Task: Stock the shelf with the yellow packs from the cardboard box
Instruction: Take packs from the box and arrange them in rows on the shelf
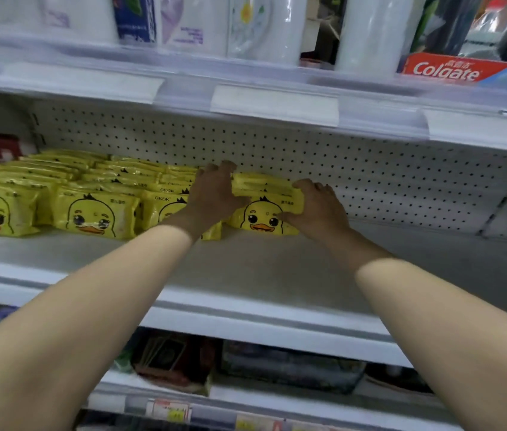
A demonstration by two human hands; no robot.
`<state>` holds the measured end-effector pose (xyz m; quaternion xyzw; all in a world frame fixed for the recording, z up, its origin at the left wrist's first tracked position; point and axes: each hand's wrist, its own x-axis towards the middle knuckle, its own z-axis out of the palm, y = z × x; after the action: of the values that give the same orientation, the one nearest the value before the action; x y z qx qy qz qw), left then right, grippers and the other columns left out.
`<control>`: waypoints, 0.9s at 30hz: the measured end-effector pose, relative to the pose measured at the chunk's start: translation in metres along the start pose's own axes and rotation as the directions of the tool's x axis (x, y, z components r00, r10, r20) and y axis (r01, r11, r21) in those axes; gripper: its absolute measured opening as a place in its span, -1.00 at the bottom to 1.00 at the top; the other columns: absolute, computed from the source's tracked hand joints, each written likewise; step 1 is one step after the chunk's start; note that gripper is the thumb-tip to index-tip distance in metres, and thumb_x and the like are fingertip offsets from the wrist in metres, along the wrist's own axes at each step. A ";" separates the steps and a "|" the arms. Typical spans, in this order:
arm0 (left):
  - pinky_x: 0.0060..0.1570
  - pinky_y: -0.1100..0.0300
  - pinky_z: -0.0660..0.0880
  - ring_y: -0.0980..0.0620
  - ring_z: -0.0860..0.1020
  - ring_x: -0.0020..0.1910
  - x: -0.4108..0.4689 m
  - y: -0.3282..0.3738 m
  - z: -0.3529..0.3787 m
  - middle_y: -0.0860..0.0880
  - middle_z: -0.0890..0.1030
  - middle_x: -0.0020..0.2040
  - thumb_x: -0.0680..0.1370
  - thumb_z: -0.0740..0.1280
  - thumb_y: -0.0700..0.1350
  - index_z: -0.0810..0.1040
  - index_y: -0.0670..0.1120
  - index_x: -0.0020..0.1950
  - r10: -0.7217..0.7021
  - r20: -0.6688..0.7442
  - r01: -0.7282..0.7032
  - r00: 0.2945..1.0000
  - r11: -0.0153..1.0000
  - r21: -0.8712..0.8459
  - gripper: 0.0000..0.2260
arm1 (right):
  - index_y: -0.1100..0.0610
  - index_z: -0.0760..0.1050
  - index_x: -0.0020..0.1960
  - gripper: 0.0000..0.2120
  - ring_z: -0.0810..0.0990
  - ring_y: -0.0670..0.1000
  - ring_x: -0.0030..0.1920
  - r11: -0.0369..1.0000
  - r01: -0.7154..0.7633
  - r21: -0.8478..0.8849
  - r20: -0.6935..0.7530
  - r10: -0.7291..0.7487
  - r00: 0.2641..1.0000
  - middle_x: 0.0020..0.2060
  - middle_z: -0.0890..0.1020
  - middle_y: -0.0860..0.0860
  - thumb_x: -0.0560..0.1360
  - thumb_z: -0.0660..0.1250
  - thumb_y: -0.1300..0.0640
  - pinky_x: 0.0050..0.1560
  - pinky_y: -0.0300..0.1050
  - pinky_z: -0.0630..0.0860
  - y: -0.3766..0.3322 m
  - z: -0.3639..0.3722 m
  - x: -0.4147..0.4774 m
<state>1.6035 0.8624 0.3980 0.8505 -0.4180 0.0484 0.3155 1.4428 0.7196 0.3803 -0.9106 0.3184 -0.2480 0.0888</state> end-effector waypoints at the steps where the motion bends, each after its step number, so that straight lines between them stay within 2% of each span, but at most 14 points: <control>1: 0.27 -0.04 0.37 -0.21 0.34 0.34 -0.012 -0.001 -0.005 -0.18 0.42 0.32 0.38 0.54 0.04 0.36 -0.04 0.42 -0.011 -0.007 0.011 1.000 1.000 -0.014 -0.32 | -0.01 0.35 0.41 -0.31 0.39 0.10 0.31 1.000 0.012 -0.001 0.008 -0.012 1.000 0.25 0.52 0.05 0.38 0.49 -0.21 0.10 -0.01 0.46 -0.003 -0.006 -0.009; 3: 0.27 -0.06 0.40 -0.22 0.35 0.33 -0.038 0.000 -0.015 -0.17 0.41 0.32 0.37 0.55 0.04 0.38 -0.02 0.41 -0.055 -0.003 0.054 0.999 0.998 -0.026 -0.33 | -0.03 0.37 0.40 -0.35 0.38 0.10 0.32 1.000 0.026 0.008 0.033 -0.026 0.999 0.23 0.54 0.05 0.40 0.47 -0.21 0.10 0.00 0.46 -0.007 -0.019 -0.029; 6: 0.28 -0.05 0.42 -0.23 0.39 0.31 -0.079 0.000 -0.029 -0.18 0.41 0.33 0.37 0.55 0.10 0.37 0.00 0.42 -0.158 0.030 0.156 0.987 0.986 0.061 -0.31 | -0.07 0.37 0.41 -0.35 0.39 0.12 0.33 1.000 0.024 0.004 0.122 -0.025 0.992 0.27 0.51 0.06 0.40 0.48 -0.21 0.19 0.00 0.46 -0.016 -0.037 -0.062; 8: 0.17 -0.03 0.48 -0.23 0.43 0.26 -0.112 0.000 -0.036 -0.19 0.43 0.30 0.38 0.54 0.13 0.38 -0.03 0.36 -0.206 0.044 0.200 0.978 0.974 0.110 -0.35 | -0.10 0.36 0.42 -0.34 0.42 0.13 0.33 1.000 0.012 -0.013 0.175 -0.010 0.984 0.32 0.48 0.06 0.39 0.47 -0.22 0.25 0.03 0.48 -0.023 -0.046 -0.087; 10: 0.09 -0.02 0.48 -0.22 0.43 0.22 -0.149 0.002 -0.040 -0.21 0.45 0.26 0.42 0.49 0.16 0.40 -0.10 0.26 -0.237 0.051 0.228 0.970 0.962 0.148 -0.44 | -0.07 0.39 0.40 -0.36 0.46 0.14 0.29 1.000 -0.002 -0.017 0.206 0.006 0.979 0.31 0.50 0.07 0.40 0.45 -0.25 0.22 0.06 0.52 -0.028 -0.052 -0.117; 12: 0.22 -0.08 0.41 -0.23 0.34 0.34 -0.186 0.002 -0.042 -0.21 0.38 0.34 0.44 0.46 0.19 0.35 -0.11 0.37 -0.248 0.068 0.236 0.966 0.960 0.154 -0.36 | -0.04 0.39 0.40 -0.35 0.47 0.15 0.28 0.999 0.015 -0.030 0.231 -0.008 0.973 0.27 0.53 0.08 0.42 0.42 -0.30 0.16 0.06 0.54 -0.034 -0.057 -0.149; 14: 0.27 -0.13 0.38 -0.23 0.27 0.40 -0.223 0.001 -0.047 -0.18 0.31 0.41 0.44 0.45 0.19 0.27 -0.07 0.47 -0.259 0.084 0.244 0.962 0.958 0.151 -0.28 | -0.05 0.36 0.43 -0.35 0.39 0.14 0.36 0.998 0.060 -0.017 0.253 -0.053 0.966 0.33 0.46 0.07 0.44 0.42 -0.27 0.21 0.09 0.48 -0.042 -0.060 -0.176; 18: 0.27 -0.13 0.41 -0.23 0.26 0.40 -0.287 -0.011 -0.066 -0.16 0.31 0.41 0.44 0.46 0.19 0.27 -0.04 0.47 -0.327 0.104 0.301 0.939 0.931 0.209 -0.29 | -0.06 0.36 0.45 -0.35 0.31 0.13 0.42 0.987 0.159 0.021 0.327 -0.157 0.932 0.41 0.39 0.06 0.43 0.45 -0.21 0.32 0.10 0.41 -0.071 -0.057 -0.215; 24: 0.27 -0.13 0.40 -0.23 0.29 0.38 -0.354 -0.047 -0.105 -0.17 0.32 0.38 0.41 0.46 0.18 0.29 -0.05 0.43 -0.438 0.026 0.411 0.899 0.861 0.298 -0.31 | -0.04 0.38 0.42 -0.37 0.34 0.13 0.41 0.964 0.240 0.115 0.391 -0.266 0.881 0.40 0.42 0.05 0.43 0.48 -0.18 0.30 0.10 0.41 -0.136 -0.034 -0.253; 27: 0.23 -0.10 0.41 -0.23 0.30 0.37 -0.377 -0.070 -0.123 -0.15 0.33 0.37 0.43 0.46 0.17 0.31 -0.06 0.39 -0.499 -0.008 0.475 0.866 0.820 0.319 -0.35 | -0.01 0.40 0.37 -0.39 0.41 0.11 0.32 0.949 0.269 0.165 0.409 -0.314 0.857 0.32 0.47 0.04 0.41 0.49 -0.18 0.19 0.04 0.48 -0.170 -0.018 -0.264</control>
<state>1.4340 1.2217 0.3305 0.9689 -0.1853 -0.0010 0.1638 1.3464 1.0168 0.3459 -0.9746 0.1360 -0.0672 0.1647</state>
